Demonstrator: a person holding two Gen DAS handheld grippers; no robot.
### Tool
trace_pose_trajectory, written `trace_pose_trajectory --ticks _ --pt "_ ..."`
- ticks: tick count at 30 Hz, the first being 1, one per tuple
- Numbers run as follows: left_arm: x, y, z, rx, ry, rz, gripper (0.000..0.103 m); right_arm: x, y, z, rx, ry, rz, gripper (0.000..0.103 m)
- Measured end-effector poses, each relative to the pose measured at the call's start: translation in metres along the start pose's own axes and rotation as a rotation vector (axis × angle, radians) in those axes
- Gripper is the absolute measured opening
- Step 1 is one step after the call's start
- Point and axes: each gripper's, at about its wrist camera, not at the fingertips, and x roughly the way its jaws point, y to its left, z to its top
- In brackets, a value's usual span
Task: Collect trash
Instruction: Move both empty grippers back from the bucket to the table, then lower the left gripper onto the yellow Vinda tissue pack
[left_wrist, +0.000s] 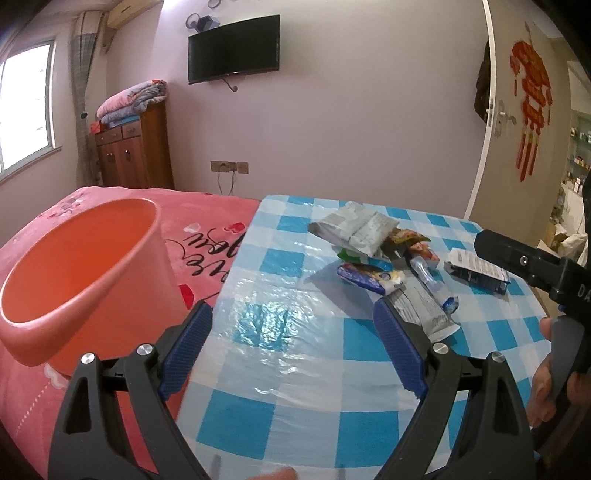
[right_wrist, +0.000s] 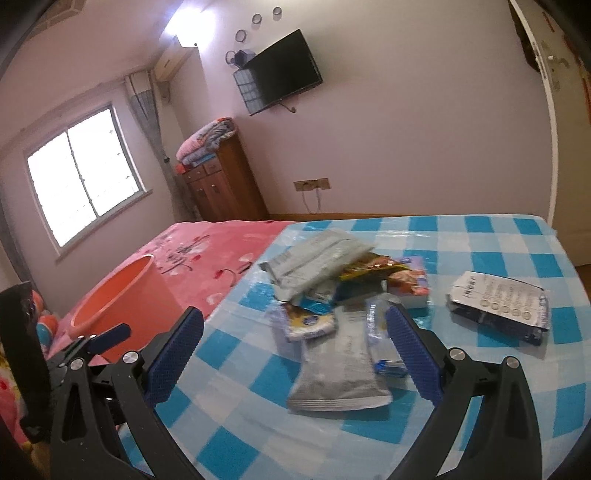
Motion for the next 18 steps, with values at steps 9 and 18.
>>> trace_pose_trajectory --ticks 9,18 --pt "0.013 -0.026 -0.005 0.049 0.044 -0.022 0.089 0.000 -0.049 -0.005 0.107 0.013 -0.045 0.098" --pt "0.025 -0.053 -0.008 0.085 0.091 -0.069 0.089 -0.007 -0.104 -0.009 0.208 0.009 -0.110 0.098"
